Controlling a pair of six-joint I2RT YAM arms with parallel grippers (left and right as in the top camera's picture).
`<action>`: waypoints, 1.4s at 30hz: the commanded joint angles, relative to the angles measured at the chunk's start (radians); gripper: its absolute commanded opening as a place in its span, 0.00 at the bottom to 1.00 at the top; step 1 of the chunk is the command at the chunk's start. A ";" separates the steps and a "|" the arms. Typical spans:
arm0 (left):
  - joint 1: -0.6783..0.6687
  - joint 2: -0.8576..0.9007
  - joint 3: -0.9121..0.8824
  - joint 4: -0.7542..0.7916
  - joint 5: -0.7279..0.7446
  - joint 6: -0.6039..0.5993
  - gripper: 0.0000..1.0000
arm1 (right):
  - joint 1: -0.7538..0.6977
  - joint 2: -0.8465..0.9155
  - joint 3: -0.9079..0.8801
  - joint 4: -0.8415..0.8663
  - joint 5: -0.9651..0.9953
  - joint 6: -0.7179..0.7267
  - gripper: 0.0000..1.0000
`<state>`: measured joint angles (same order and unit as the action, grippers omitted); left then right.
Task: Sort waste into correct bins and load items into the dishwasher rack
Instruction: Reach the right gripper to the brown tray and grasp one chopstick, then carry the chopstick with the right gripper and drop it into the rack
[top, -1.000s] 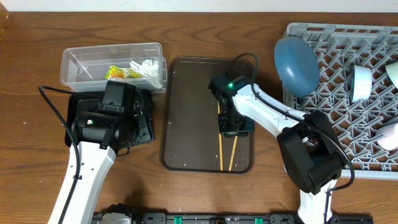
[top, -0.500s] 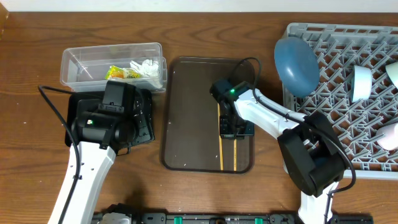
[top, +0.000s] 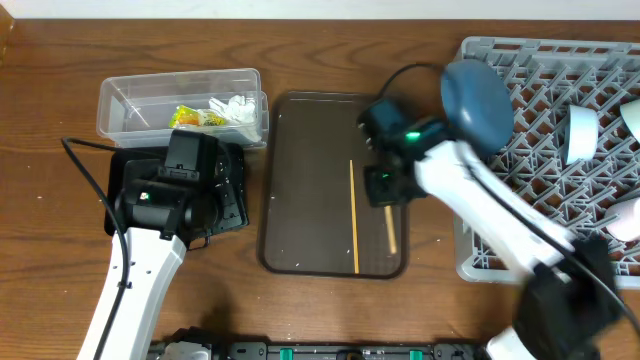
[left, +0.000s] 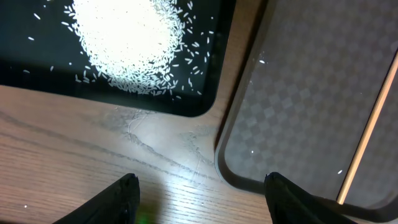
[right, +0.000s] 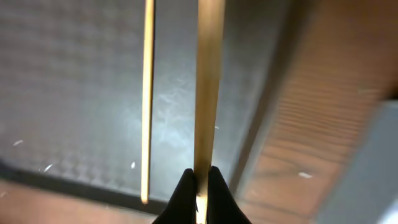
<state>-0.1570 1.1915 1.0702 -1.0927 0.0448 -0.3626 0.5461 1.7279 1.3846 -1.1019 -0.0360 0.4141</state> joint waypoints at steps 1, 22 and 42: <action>0.006 0.006 -0.009 -0.002 -0.019 0.005 0.67 | -0.070 -0.108 0.016 -0.048 0.050 -0.106 0.01; 0.006 0.006 -0.009 -0.001 -0.019 0.005 0.68 | -0.521 -0.155 0.005 -0.147 0.210 -0.300 0.01; 0.006 0.006 -0.009 -0.002 -0.019 0.005 0.67 | -0.579 -0.155 -0.195 0.040 0.302 -0.385 0.08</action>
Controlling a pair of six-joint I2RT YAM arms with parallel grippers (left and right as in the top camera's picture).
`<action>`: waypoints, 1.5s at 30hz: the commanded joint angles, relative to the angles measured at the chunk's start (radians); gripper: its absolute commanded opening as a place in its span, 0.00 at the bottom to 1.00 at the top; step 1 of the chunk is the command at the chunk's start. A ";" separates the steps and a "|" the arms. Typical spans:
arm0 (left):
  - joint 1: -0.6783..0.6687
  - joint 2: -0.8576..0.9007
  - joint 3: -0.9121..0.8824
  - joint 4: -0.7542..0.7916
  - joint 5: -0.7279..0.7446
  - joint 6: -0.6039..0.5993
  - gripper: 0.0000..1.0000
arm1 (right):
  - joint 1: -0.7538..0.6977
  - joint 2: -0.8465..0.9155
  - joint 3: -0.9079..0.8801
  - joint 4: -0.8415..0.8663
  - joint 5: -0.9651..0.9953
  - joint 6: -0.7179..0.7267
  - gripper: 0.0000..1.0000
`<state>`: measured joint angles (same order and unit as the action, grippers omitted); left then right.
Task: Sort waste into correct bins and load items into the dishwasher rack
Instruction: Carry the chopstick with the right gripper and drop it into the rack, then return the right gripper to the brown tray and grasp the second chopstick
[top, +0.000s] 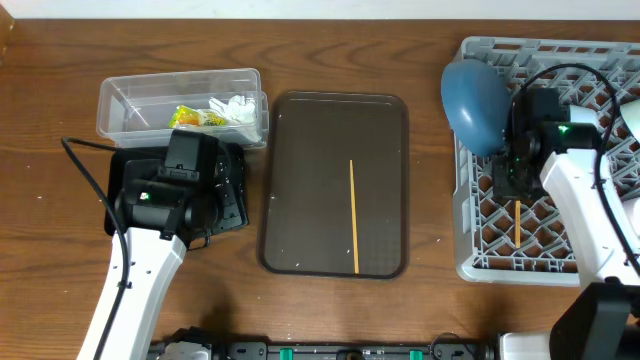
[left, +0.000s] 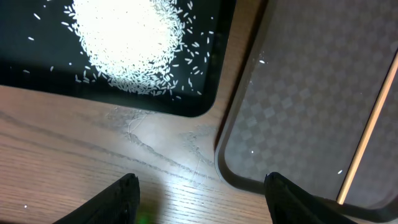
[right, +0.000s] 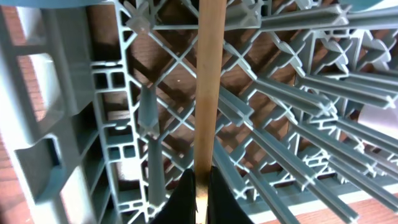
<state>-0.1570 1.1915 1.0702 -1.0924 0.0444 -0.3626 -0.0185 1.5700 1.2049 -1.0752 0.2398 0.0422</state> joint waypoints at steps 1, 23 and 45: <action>0.006 0.006 -0.009 -0.002 -0.019 0.005 0.67 | -0.014 0.003 -0.018 0.017 0.026 -0.014 0.11; 0.006 0.006 -0.009 0.006 -0.019 0.005 0.67 | 0.152 -0.076 0.123 0.091 -0.492 0.039 0.36; 0.006 0.006 -0.009 0.008 -0.019 0.005 0.67 | 0.695 0.395 0.122 0.249 -0.315 0.367 0.34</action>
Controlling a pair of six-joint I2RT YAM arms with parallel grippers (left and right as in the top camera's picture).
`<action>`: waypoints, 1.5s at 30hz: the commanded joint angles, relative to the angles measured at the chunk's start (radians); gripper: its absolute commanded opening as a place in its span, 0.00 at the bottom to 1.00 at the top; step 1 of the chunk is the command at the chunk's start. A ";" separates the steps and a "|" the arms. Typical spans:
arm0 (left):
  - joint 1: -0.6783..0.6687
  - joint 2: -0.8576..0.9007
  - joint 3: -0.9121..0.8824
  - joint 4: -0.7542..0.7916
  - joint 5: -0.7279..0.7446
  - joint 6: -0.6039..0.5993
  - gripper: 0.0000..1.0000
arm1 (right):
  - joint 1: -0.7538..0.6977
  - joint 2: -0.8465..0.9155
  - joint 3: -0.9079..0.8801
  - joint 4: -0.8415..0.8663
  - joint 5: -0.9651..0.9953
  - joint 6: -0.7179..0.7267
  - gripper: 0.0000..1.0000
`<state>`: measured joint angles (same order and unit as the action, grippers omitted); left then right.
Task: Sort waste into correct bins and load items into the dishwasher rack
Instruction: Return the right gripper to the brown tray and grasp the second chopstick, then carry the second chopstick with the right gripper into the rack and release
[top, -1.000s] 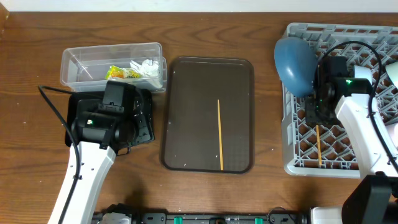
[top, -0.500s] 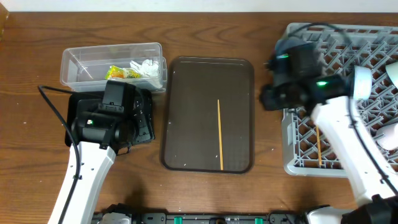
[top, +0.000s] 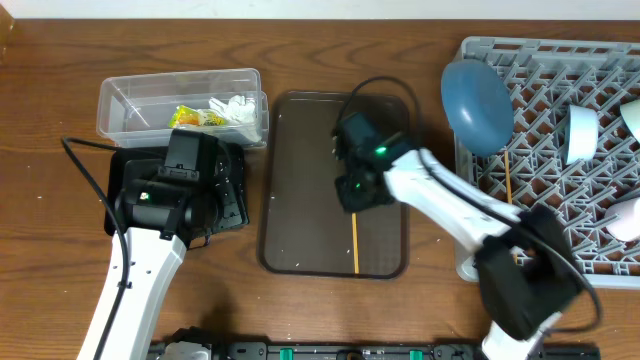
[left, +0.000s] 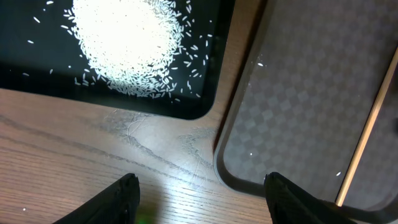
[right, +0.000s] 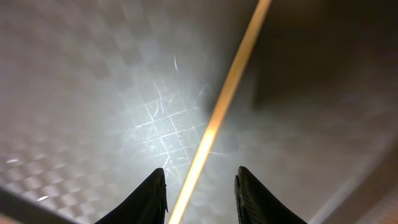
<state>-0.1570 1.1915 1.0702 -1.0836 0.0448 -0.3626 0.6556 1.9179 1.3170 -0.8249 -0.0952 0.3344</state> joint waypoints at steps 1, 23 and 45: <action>0.006 0.006 -0.009 -0.001 -0.019 0.005 0.68 | 0.026 0.072 0.010 -0.002 0.020 0.090 0.33; 0.006 0.006 -0.009 -0.001 -0.019 0.005 0.68 | -0.174 -0.254 0.012 -0.104 0.072 -0.024 0.01; 0.006 0.006 -0.009 -0.004 -0.019 0.005 0.67 | -0.726 -0.438 0.010 -0.344 0.248 -0.341 0.01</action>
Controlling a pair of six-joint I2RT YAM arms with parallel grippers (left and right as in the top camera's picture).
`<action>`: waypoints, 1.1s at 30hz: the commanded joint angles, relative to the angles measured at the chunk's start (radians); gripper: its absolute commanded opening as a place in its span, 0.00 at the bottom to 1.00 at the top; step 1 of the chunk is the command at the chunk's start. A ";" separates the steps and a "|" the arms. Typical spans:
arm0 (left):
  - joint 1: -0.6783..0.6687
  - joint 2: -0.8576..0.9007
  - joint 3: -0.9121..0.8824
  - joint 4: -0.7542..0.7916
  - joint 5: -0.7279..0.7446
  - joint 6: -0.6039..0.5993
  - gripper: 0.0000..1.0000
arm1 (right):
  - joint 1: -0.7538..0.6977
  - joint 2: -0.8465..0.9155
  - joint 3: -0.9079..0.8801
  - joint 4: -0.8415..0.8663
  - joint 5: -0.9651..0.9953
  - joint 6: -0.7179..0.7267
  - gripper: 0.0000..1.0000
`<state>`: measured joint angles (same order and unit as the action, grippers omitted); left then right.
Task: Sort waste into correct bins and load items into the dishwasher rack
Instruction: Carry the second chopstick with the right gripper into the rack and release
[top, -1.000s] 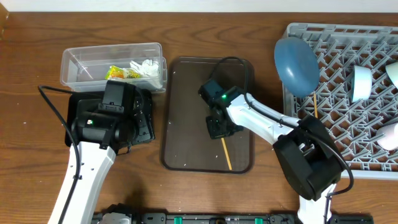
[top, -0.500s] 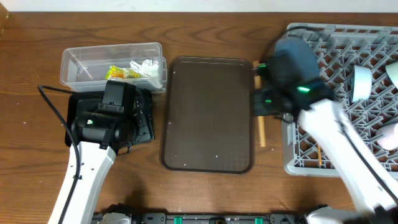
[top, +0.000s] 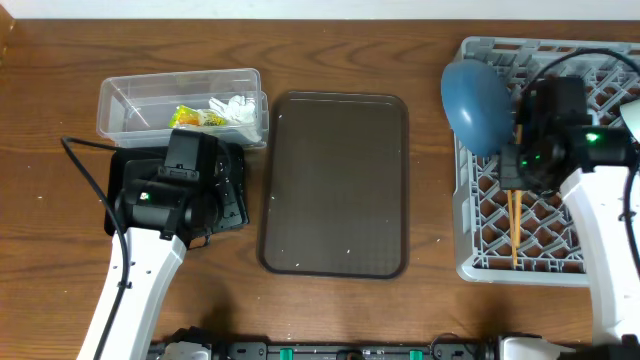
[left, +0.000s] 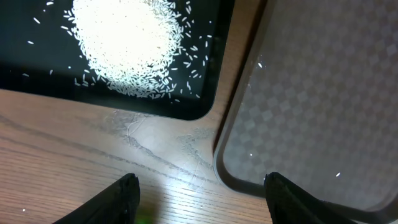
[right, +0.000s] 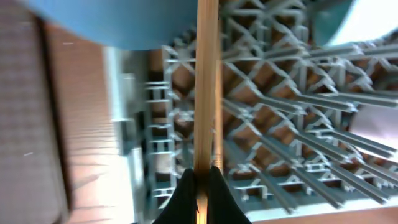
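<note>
My right gripper hangs over the left part of the grey dishwasher rack, shut on a wooden chopstick that points along the rack's grid. In the right wrist view the gripper pinches the stick's near end, with a second chopstick lying in the rack just beside it. My left gripper is open, empty, over bare table between the black bin of rice and the brown tray, which holds no chopsticks.
A blue bowl stands in the rack's left side, close to my right gripper. White cups sit further right in the rack. A clear bin with wrappers stands at the back left, behind my left arm.
My right gripper was open over the last chopstick on the tray. It is now shut on that chopstick over the rack, and no chopstick lies on the tray. The left arm has not moved.
My right gripper first held one chopstick above the tray's right side, with another lying on the tray. Then it held that stick over the rack. Later that stick lay in the rack and the gripper was open over the second, which it now holds over the rack.
</note>
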<state>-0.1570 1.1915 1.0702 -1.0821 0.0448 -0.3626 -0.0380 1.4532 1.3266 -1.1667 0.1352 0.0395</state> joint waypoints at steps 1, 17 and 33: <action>0.006 0.006 -0.009 -0.005 -0.019 0.005 0.67 | -0.042 0.040 0.000 -0.003 0.017 -0.046 0.01; 0.006 0.006 -0.009 -0.005 -0.019 0.005 0.67 | -0.051 0.291 -0.001 -0.019 0.026 -0.044 0.03; 0.006 0.006 -0.009 -0.005 -0.019 0.005 0.68 | -0.051 0.239 0.001 -0.037 0.014 0.072 0.16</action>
<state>-0.1570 1.1915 1.0702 -1.0840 0.0448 -0.3626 -0.0757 1.7493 1.3266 -1.2015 0.1501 0.0841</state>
